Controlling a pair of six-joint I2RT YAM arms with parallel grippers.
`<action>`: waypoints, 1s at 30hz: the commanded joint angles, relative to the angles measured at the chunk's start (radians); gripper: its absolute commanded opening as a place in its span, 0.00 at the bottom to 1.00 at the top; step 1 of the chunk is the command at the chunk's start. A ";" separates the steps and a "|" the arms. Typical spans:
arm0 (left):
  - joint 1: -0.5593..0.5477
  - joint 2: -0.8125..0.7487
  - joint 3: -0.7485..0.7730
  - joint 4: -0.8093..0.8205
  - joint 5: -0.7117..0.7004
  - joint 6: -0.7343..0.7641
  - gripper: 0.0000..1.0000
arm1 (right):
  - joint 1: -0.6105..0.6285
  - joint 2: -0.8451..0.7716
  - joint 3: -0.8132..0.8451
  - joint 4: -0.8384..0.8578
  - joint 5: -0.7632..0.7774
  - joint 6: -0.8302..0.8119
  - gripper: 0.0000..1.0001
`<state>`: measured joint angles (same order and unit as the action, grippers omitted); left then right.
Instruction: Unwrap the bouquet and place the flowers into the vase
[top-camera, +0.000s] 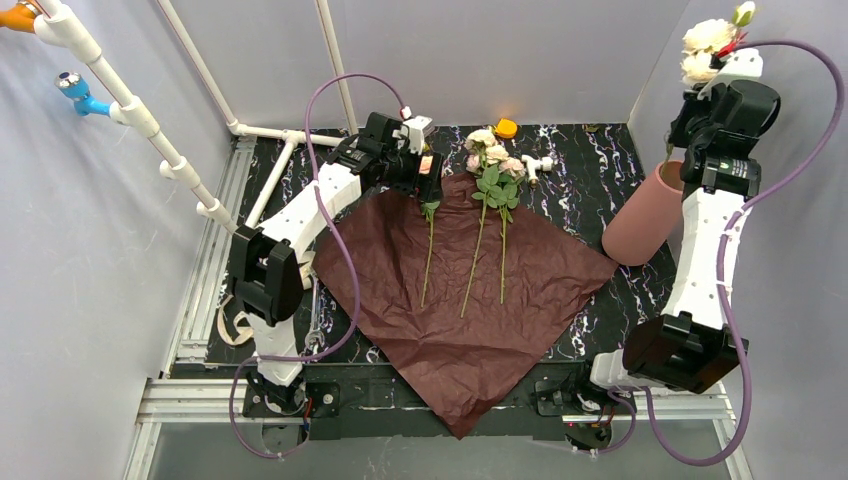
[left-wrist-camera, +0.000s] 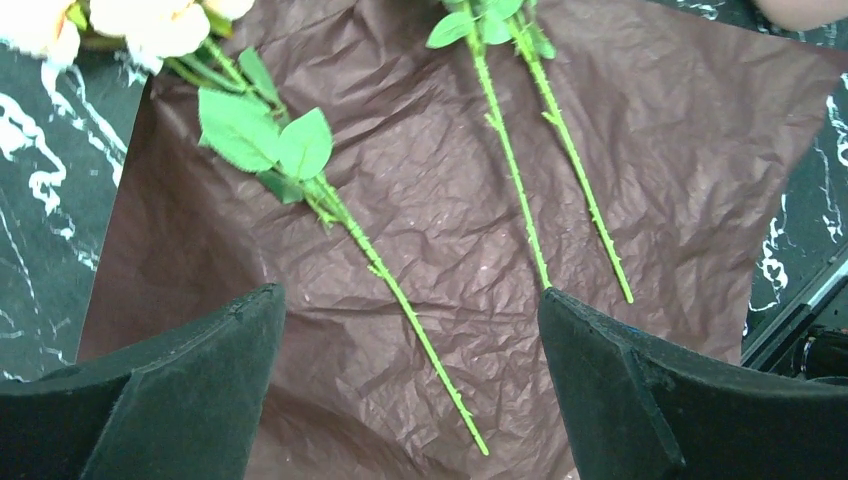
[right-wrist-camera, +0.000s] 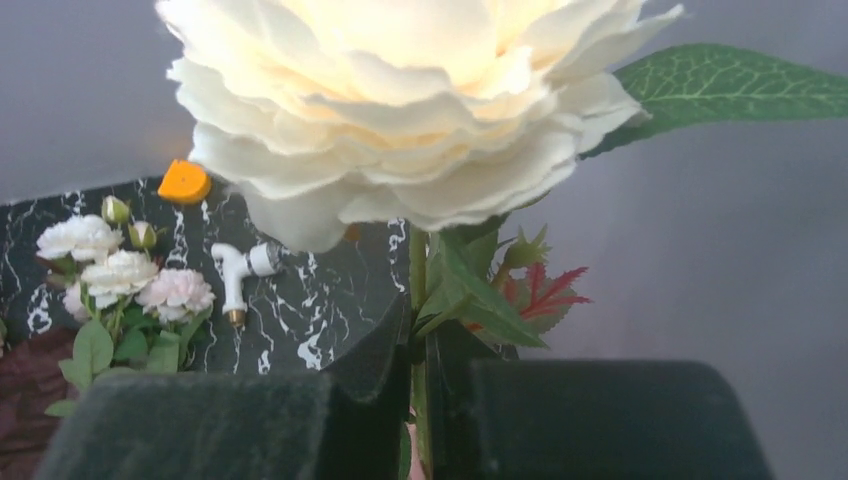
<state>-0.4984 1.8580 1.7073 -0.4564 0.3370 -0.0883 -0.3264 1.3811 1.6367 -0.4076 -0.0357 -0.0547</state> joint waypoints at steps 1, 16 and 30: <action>0.013 -0.002 0.026 -0.068 -0.058 -0.047 0.97 | 0.012 -0.004 -0.007 -0.043 0.027 -0.043 0.23; 0.034 0.025 -0.002 -0.104 -0.102 -0.052 0.90 | 0.012 -0.065 0.081 -0.171 0.087 -0.021 0.68; 0.003 0.113 0.006 -0.096 -0.124 -0.006 0.72 | 0.012 -0.133 0.160 -0.218 -0.460 0.014 0.84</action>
<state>-0.4763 1.9598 1.7061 -0.5323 0.2394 -0.1146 -0.3138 1.2873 1.7672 -0.6415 -0.2413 -0.0765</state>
